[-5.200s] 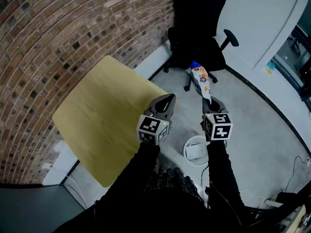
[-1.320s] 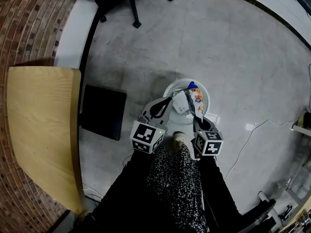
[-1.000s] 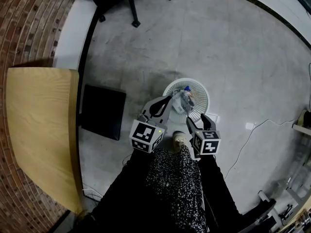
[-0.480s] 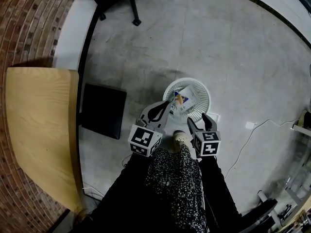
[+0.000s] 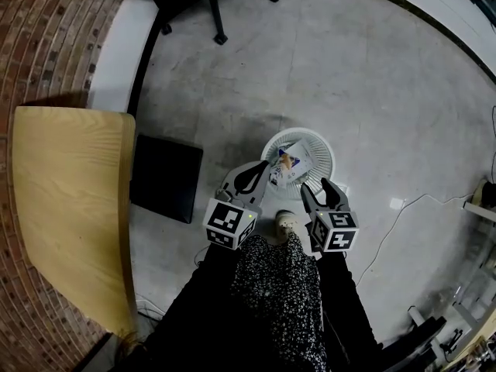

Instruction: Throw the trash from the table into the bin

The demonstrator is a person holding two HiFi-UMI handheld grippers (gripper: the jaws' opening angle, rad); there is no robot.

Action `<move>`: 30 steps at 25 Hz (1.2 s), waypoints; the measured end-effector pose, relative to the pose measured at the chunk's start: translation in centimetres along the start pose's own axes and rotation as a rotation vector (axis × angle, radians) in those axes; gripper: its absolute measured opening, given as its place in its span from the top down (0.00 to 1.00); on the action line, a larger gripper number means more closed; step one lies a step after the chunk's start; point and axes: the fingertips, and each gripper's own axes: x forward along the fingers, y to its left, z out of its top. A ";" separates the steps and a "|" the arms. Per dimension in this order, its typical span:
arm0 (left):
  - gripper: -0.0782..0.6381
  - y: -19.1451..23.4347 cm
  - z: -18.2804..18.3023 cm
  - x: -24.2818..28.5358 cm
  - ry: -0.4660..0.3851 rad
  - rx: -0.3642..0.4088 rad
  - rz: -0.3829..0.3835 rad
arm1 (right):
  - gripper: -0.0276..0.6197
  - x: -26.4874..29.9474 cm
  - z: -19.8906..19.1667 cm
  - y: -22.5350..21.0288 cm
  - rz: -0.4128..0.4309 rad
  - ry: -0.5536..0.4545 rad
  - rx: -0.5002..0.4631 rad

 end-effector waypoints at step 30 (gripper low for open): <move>0.88 -2.7 22.2 -10.8 -0.207 0.103 0.073 | 0.94 -15.9 26.3 12.0 0.049 -0.356 -0.284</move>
